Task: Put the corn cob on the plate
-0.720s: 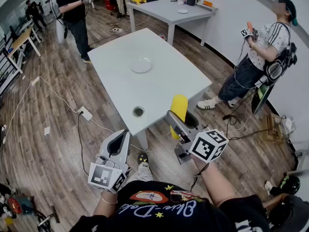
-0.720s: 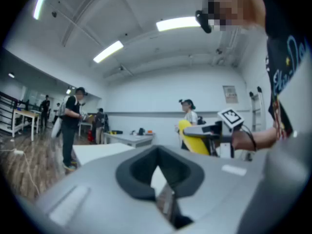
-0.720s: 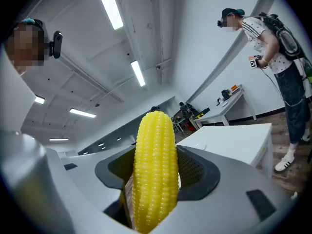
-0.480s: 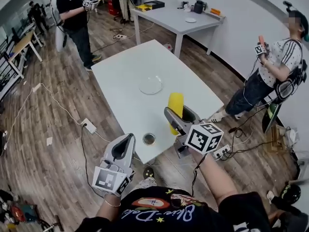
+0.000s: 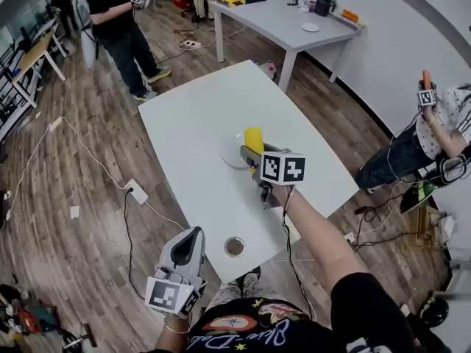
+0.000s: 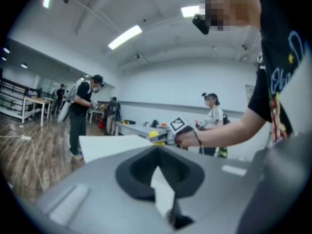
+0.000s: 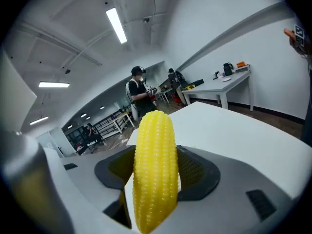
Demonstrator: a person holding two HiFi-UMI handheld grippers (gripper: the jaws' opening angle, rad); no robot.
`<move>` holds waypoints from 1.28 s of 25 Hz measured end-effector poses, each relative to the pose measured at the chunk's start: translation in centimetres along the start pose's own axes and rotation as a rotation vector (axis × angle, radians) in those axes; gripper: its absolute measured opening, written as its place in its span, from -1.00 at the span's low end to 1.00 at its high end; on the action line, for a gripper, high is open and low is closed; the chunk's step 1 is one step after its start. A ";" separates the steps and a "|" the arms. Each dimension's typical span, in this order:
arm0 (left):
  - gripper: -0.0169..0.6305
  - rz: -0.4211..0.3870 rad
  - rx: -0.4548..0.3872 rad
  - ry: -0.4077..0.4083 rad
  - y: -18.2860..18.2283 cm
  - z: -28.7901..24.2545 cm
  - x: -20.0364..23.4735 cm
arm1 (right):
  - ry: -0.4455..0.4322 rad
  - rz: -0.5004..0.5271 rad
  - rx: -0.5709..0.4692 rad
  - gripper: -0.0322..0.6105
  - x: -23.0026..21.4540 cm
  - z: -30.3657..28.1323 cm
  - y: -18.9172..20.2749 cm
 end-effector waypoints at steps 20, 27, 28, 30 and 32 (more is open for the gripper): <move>-0.94 0.106 0.007 -0.149 0.0 -2.8 4.6 | 0.031 0.378 0.494 -0.08 -3.1 -15.0 1.6; -0.94 0.103 0.005 -0.170 0.0 -1.9 4.6 | 0.023 0.398 0.386 -0.08 -2.8 -14.2 1.5; -0.94 0.104 0.006 -0.168 0.0 -1.8 4.6 | 0.023 0.403 0.353 -0.08 -2.5 -13.6 1.2; -0.94 0.107 0.005 -0.160 0.0 -1.6 4.7 | 0.025 0.416 0.273 -0.08 -1.6 -11.8 0.6; -0.94 0.099 -0.005 -0.143 -0.2 -1.6 4.5 | 0.030 0.400 0.162 -0.08 -0.6 -8.8 0.2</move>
Point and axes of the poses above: the fingertips, and each gripper's own axes: z backward along the fingers, x to its left, y out of its underside, the point moved 9 cm from there along z, backward along the fingers, and after that the axes turned 6 degrees about z, right-handed, at the moved point
